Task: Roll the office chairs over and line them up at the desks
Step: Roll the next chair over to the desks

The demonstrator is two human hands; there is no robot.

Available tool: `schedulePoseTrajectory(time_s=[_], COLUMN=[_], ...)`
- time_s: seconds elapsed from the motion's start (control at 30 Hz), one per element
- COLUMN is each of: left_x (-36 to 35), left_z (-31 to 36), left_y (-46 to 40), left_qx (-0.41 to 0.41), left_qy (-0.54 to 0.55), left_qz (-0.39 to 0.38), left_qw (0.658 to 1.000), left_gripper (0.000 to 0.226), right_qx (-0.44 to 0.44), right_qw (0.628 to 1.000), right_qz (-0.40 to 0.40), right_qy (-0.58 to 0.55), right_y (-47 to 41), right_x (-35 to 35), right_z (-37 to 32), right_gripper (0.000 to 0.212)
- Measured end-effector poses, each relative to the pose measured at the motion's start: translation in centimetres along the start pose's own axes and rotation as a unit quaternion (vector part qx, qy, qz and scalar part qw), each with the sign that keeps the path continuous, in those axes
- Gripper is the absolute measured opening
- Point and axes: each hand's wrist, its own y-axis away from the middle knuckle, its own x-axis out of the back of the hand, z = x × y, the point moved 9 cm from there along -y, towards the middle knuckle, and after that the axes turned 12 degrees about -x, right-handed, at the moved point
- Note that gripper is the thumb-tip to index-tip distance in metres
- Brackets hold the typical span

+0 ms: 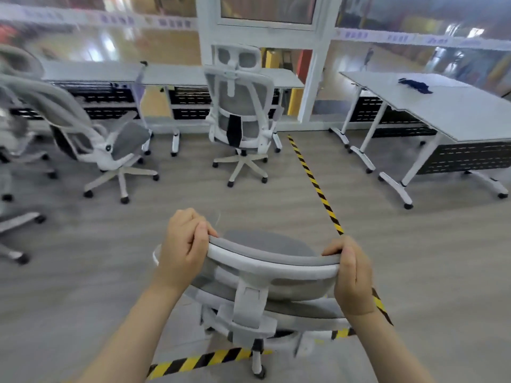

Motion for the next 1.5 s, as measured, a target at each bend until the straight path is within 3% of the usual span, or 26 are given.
schedulePoseTrajectory(time_s=[0.3,0.53,0.73,0.93,1.07,1.27,1.5], left_x=[17.9,29.3,36.3,40.4,42.6,45.8,48.8], left_z=[-12.1,-21.4,-26.4,-32.5,-37.1,-44.6,-53.6], left_y=[2.6,4.9,4.9,2.9,0.6,-2.6,-7.3], left_qx=[0.105,0.232,0.276,0.326,0.331,0.355,0.337], left_qy=[-0.091,-0.150,-0.200,-0.238,-0.251,-0.227,-0.199], left_qz=[0.097,0.145,0.193,0.221,0.220,0.228,0.229], left_qw=[0.985,0.950,0.920,0.888,0.883,0.878,0.891], left_gripper=[0.042,0.039,0.046,0.015,0.029,0.027,0.029], right_qx=[0.014,0.017,0.033,0.049,0.060,0.066,0.053], right_qw=[0.988,0.959,0.938,0.917,0.907,0.899,0.915], right_qz=[-0.139,-0.265,-0.332,-0.374,-0.397,-0.412,-0.375], right_qy=[-0.065,-0.095,-0.099,-0.126,-0.129,-0.132,-0.140], right_y=[-2.4,-3.0,-4.8,-8.7,-12.0,-15.9,-20.9], right_x=[-23.0,-39.3,-50.6,-60.7,-66.6,-74.5,-82.2], right_z=[-6.6,-11.6,-15.4,-17.4,-18.1,-20.3,-21.8], right_gripper=[0.038,0.039,0.038,0.041,0.041,0.043,0.040])
